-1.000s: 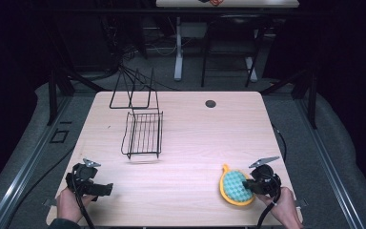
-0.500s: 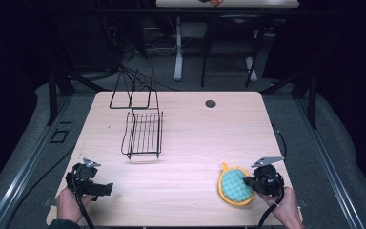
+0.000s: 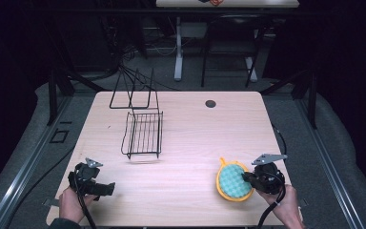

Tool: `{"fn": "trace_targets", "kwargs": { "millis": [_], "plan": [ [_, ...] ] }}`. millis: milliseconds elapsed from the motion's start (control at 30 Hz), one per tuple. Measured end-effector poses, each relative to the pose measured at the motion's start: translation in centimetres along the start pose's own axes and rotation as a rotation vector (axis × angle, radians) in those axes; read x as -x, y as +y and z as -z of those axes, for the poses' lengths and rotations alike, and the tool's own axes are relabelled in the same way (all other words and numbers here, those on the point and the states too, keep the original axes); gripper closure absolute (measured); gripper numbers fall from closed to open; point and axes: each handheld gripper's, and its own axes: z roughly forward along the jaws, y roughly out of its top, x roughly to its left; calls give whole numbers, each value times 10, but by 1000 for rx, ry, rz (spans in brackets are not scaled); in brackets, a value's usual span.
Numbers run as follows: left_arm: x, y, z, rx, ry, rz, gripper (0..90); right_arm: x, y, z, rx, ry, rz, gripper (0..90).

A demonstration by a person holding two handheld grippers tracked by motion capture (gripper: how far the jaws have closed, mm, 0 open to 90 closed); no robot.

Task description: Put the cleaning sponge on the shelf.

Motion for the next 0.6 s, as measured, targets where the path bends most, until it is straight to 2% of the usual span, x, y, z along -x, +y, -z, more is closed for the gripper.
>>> {"fn": "trace_targets", "kwargs": {
  "millis": [167,333,600],
  "plan": [
    [3,1,-1,3,-3,-15,2,-2,8,1,20,4,16,869],
    [3,1,0,9,-7,-9,2,-4,14,2,31,5,25,870],
    [5,1,0,21,-24,-22,2,-3,31,8,73,5,28,870]
  ]
}}
